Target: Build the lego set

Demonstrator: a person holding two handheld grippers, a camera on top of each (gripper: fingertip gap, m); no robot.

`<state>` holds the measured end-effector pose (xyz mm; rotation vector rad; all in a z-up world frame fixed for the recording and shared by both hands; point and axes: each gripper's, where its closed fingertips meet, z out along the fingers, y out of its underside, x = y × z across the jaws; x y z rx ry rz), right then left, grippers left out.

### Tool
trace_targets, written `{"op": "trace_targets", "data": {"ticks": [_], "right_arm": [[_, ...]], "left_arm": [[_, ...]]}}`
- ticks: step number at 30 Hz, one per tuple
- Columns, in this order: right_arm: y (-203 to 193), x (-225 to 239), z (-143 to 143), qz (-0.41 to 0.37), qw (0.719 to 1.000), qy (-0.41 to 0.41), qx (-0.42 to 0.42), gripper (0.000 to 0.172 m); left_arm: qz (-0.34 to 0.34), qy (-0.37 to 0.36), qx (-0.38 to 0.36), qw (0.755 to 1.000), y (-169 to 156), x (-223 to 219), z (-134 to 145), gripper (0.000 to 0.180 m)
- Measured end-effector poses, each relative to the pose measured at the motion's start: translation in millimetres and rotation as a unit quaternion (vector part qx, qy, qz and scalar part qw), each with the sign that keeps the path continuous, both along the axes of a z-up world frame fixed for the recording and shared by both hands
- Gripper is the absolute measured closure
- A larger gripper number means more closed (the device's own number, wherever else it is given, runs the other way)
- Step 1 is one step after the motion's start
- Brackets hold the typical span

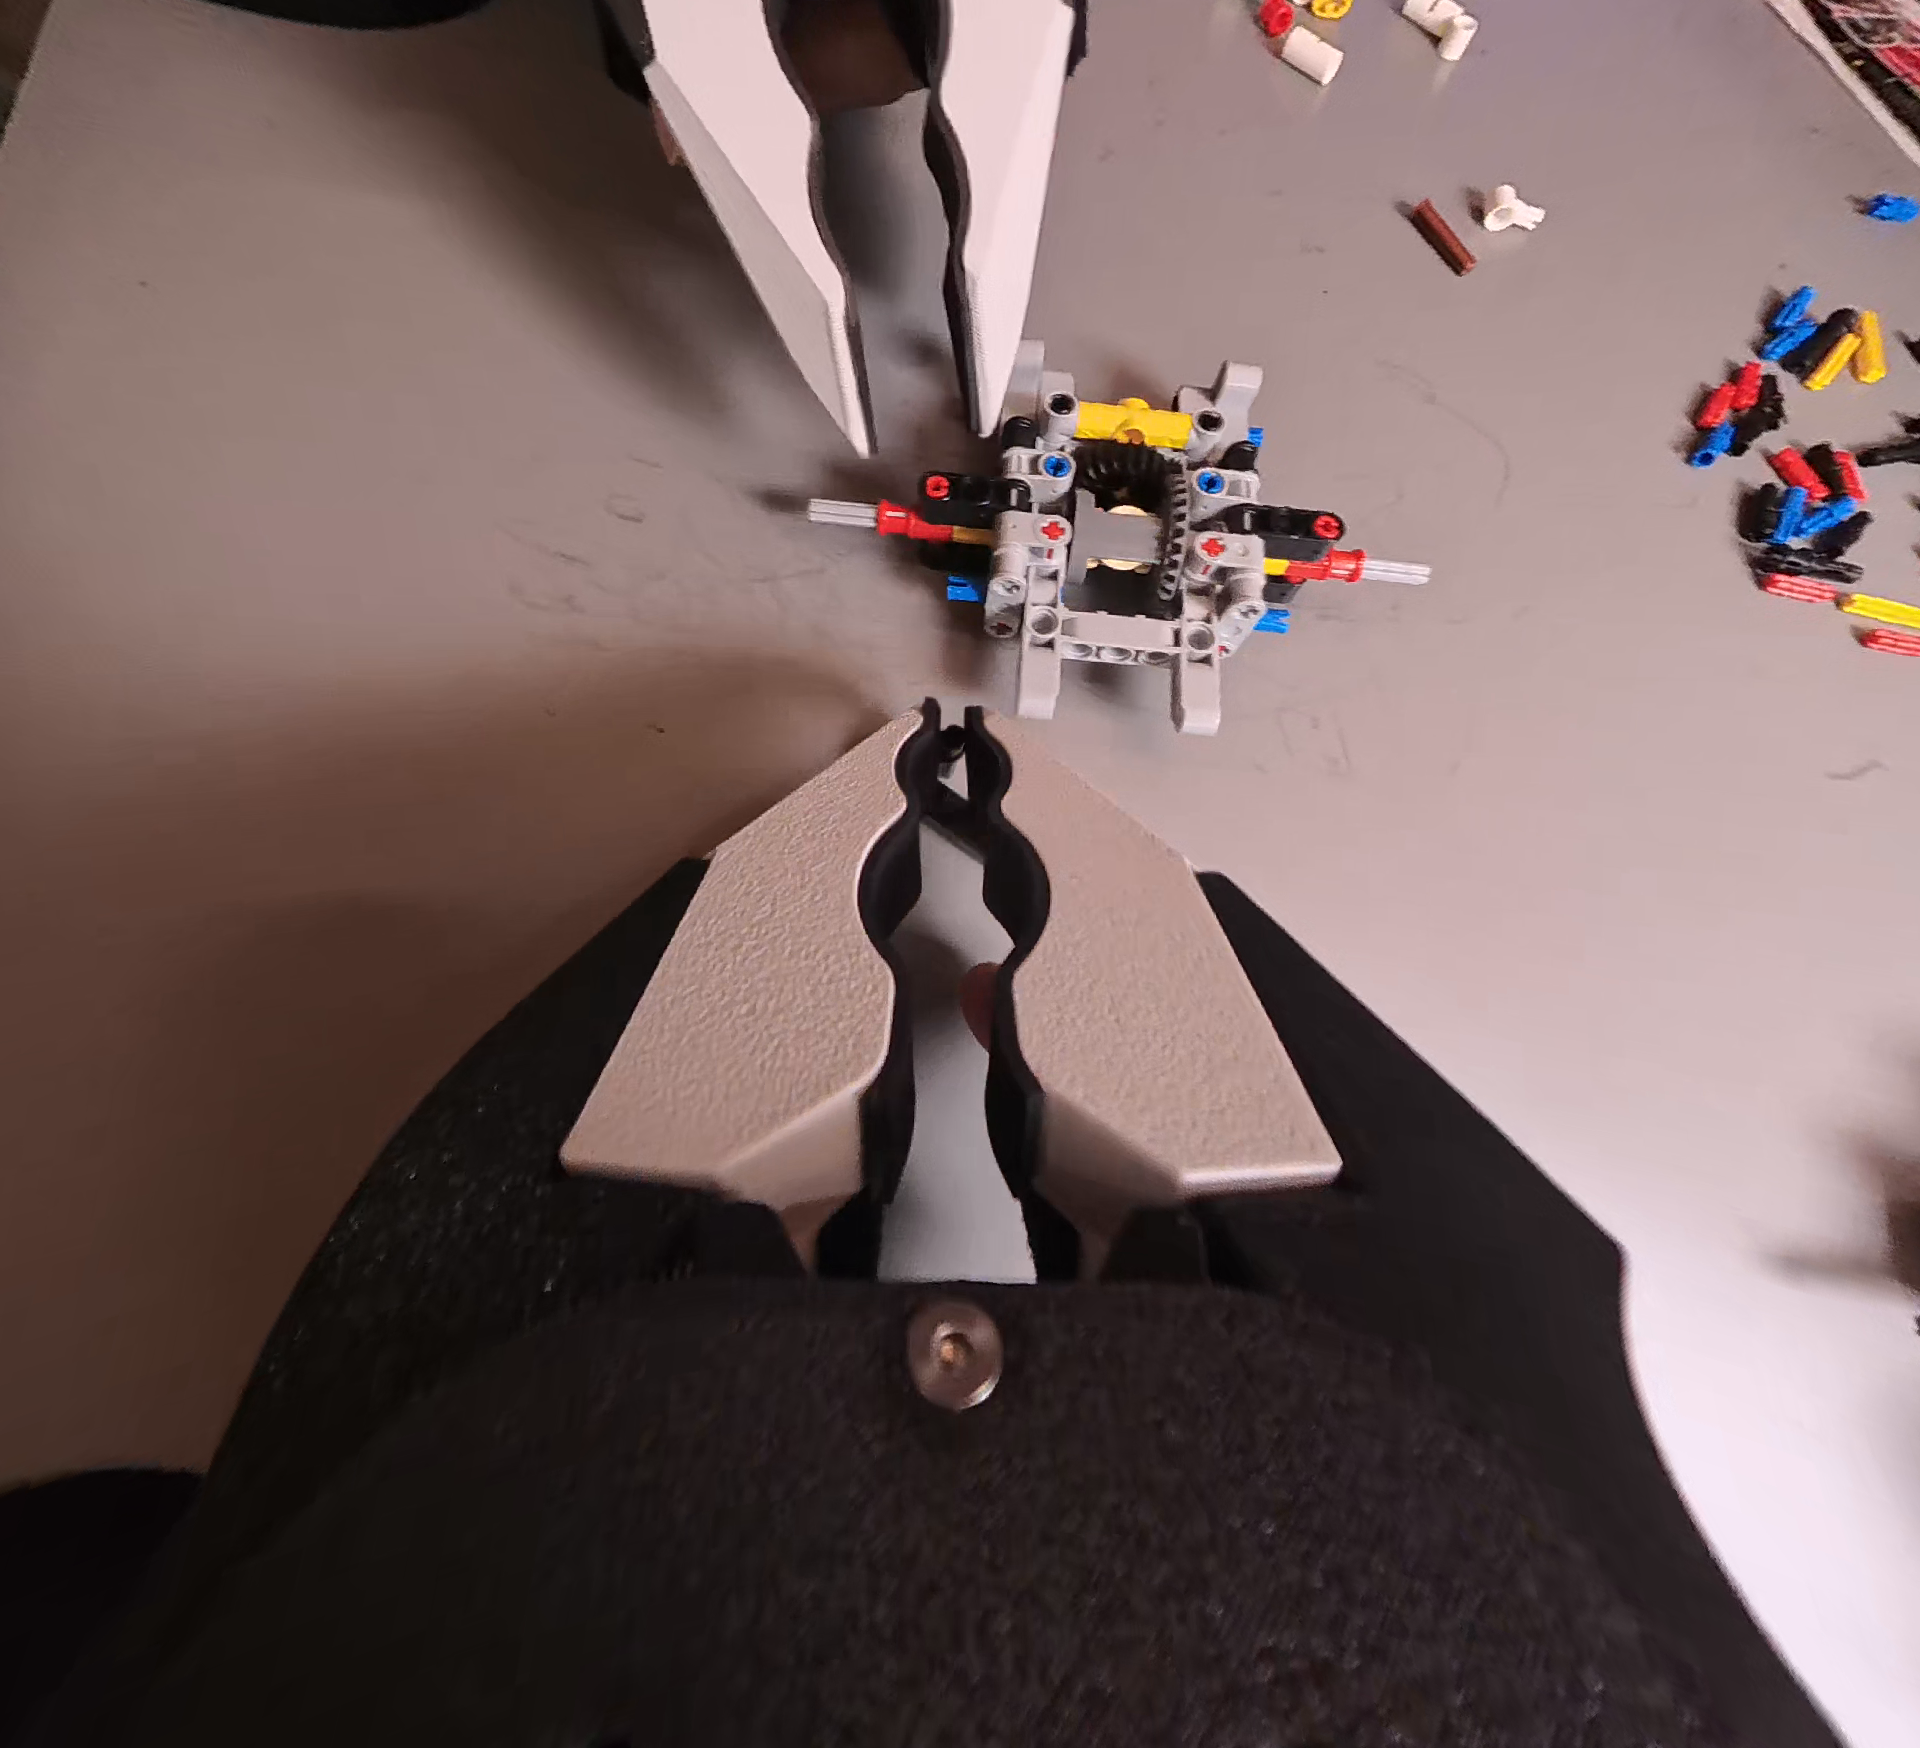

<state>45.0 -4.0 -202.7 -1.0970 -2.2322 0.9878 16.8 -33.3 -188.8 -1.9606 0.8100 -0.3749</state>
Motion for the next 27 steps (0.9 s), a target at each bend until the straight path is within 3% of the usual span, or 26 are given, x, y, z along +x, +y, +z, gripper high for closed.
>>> {"op": "trace_targets", "data": {"ticks": [6,10,15,27], "right_arm": [[-15.2,2.3,9.0,0.018,1.000,0.017,0.001,0.169],[5.0,-1.3,28.7,-0.023,0.998,0.058,-0.005,0.169],[28.2,2.7,18.5,-0.063,0.997,0.044,0.005,0.169],[-19.4,20.3,3.0,0.033,0.999,-0.020,-0.026,0.169]], "left_arm": [[-0.019,0.016,-0.001,1.000,-5.7,15.5,-0.8,0.160],[-0.034,0.035,0.001,0.999,-9.5,27.2,-4.0,0.159],[-0.039,0.042,-0.002,0.998,-10.1,31.9,-8.2,0.159],[-0.059,0.076,-0.005,0.995,-16.2,47.2,-15.8,0.157]]}}
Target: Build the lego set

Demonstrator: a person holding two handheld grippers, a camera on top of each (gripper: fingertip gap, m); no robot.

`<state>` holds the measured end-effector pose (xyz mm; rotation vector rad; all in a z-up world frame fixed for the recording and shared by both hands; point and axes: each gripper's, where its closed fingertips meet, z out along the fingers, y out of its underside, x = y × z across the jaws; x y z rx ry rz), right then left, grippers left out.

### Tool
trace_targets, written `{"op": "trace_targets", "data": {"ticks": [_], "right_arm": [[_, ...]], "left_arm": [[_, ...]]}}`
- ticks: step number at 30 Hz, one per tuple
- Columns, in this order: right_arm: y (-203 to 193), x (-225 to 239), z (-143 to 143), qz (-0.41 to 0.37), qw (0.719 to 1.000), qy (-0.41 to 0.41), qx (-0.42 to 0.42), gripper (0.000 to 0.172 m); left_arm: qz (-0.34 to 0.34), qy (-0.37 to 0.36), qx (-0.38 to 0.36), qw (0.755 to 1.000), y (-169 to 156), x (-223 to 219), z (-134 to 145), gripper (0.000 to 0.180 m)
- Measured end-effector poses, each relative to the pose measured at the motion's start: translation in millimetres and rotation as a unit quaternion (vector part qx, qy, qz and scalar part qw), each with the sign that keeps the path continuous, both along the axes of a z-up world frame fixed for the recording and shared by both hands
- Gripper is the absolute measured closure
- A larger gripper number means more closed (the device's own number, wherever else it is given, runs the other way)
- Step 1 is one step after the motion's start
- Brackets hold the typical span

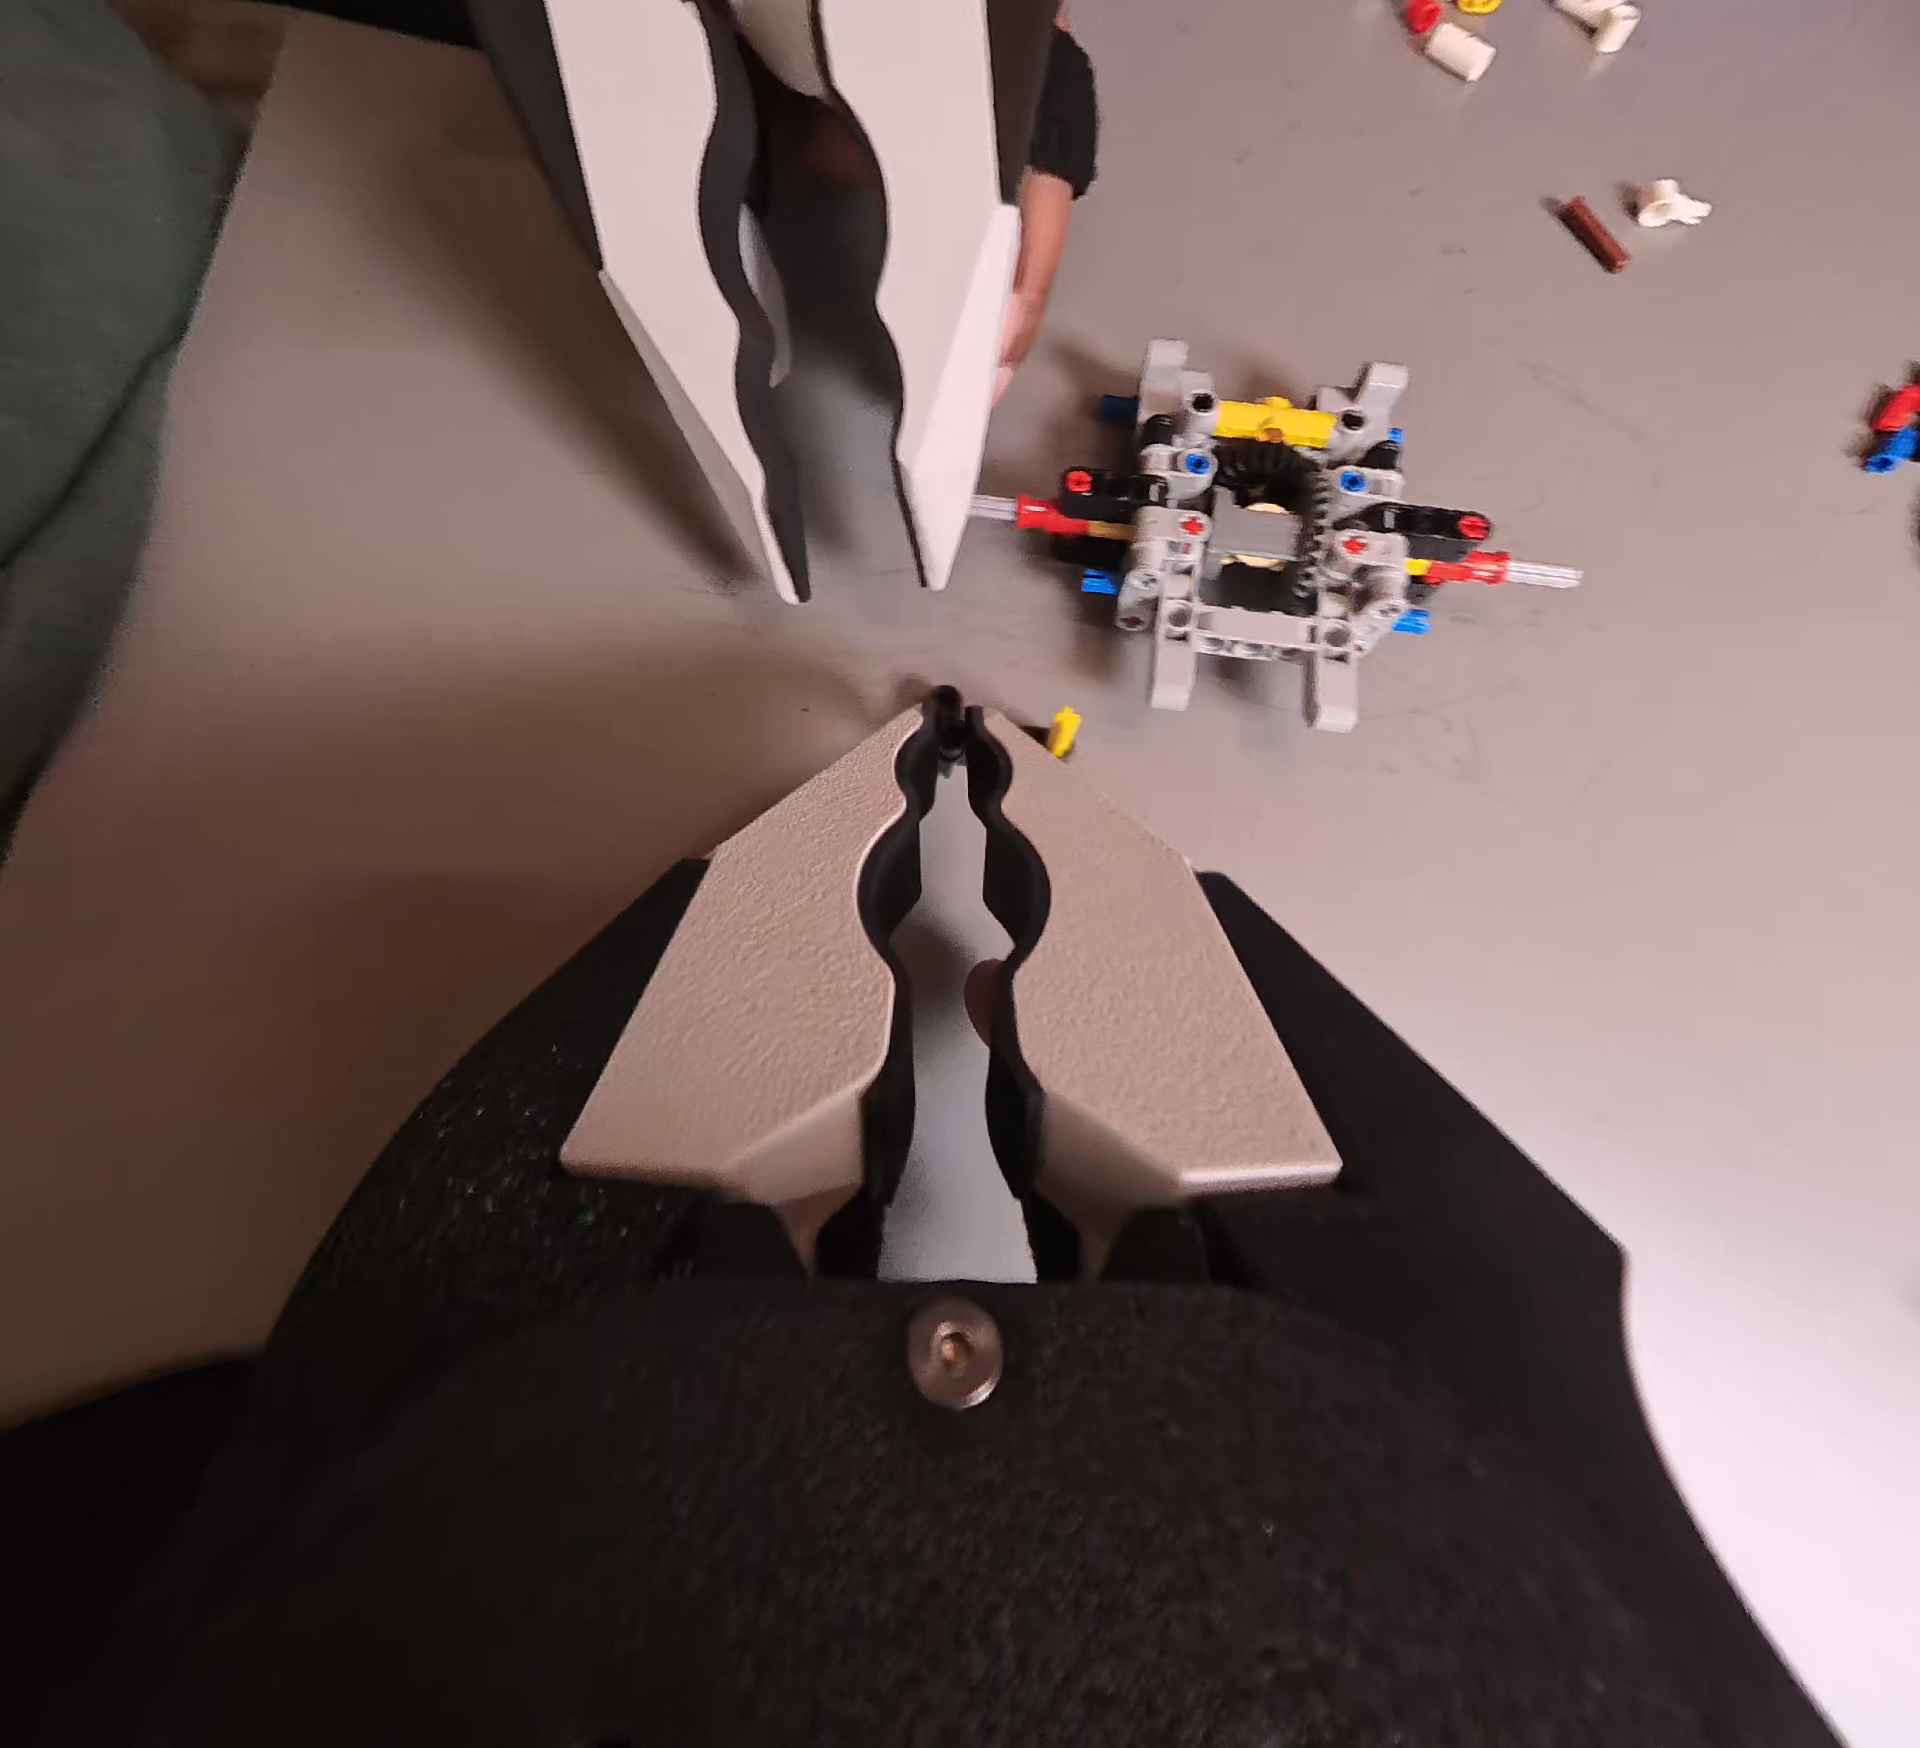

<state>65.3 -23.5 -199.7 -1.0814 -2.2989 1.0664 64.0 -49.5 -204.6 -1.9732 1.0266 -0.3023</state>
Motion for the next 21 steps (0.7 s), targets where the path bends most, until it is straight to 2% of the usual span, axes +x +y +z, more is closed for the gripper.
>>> {"op": "trace_targets", "data": {"ticks": [4,8,12,18,21], "right_arm": [[-10.1,9.8,-0.8,0.027,0.999,-0.022,-0.008,0.168],[17.7,7.3,0.0,-0.021,0.999,-0.017,0.017,0.168],[41.5,6.6,-2.9,-0.063,0.997,-0.015,0.031,0.168],[45.0,6.2,-4.8,-0.068,0.997,-0.015,0.031,0.168],[40.9,6.2,-7.2,-0.060,0.998,-0.021,0.025,0.168]], "left_arm": [[0.004,0.021,0.001,1.000,-0.2,4.7,-1.6,0.157],[0.042,0.064,0.032,0.997,14.8,1.0,-2.8,0.160],[0.048,0.090,0.023,0.995,23.7,6.2,-11.2,0.162],[0.059,0.086,0.005,0.995,31.0,8.0,-14.3,0.173],[0.039,0.084,-0.010,0.996,26.0,8.0,-14.3,0.173]]}}
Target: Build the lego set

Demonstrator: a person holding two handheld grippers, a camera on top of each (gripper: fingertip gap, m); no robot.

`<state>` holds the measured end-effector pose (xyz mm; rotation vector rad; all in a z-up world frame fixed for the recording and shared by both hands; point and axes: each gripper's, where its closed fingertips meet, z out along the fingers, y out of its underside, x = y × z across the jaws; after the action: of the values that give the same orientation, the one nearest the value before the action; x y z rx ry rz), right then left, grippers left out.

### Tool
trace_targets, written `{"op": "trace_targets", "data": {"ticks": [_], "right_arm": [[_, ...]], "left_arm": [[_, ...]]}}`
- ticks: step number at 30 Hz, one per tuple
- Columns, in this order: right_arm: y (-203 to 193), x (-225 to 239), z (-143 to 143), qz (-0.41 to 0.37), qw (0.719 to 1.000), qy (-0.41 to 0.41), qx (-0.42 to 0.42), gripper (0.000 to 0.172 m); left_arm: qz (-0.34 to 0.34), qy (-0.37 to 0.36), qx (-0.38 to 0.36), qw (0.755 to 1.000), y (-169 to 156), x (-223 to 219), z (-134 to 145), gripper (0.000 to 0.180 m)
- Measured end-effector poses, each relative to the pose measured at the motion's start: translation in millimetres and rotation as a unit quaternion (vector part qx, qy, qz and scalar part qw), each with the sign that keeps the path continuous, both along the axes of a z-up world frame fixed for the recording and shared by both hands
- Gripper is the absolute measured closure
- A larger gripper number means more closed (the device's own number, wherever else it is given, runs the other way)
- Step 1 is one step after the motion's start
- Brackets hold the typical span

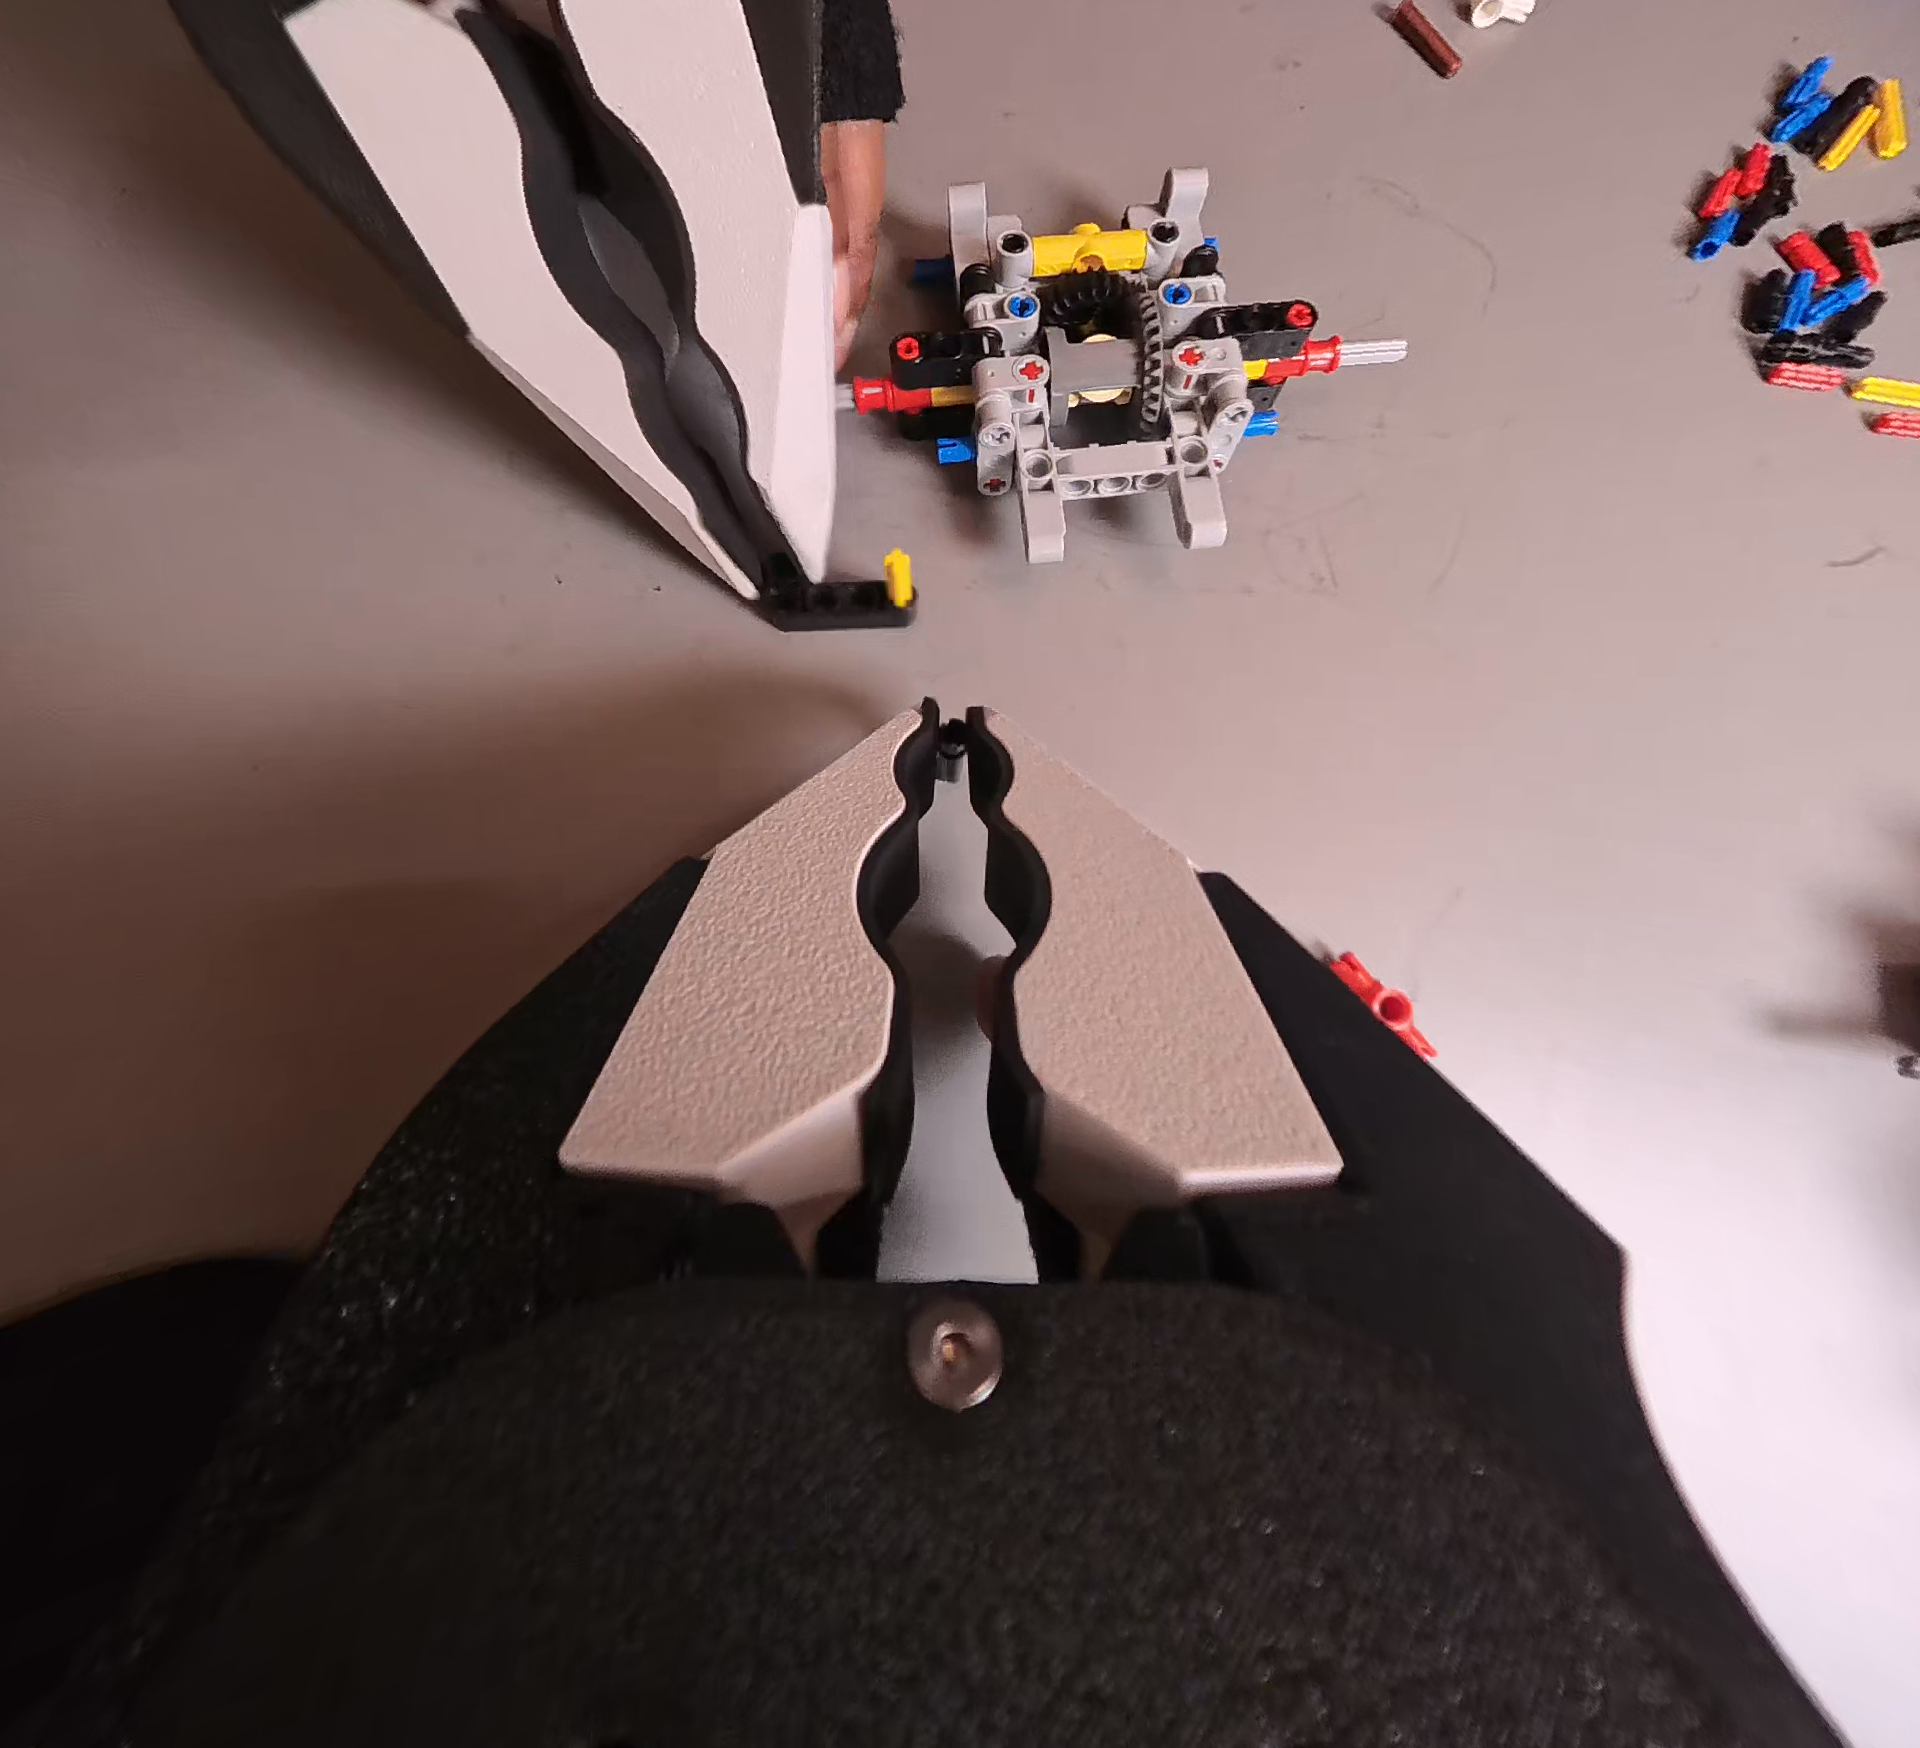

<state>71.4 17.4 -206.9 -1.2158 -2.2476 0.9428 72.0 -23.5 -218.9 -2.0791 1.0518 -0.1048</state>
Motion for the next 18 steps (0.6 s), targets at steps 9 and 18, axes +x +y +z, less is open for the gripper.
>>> {"op": "trace_targets", "data": {"ticks": [9,18], "right_arm": [[20.1,-1.3,22.6,-0.034,0.998,0.044,-0.017,0.155],[97.8,11.2,-1.0,-0.149,0.986,0.013,0.067,0.144]], "left_arm": [[-0.185,-0.045,-0.105,0.976,-81.6,1.2,-0.4,0.174],[-0.148,-0.061,-0.123,0.979,-81.5,-25.7,-2.0,0.159]]}}
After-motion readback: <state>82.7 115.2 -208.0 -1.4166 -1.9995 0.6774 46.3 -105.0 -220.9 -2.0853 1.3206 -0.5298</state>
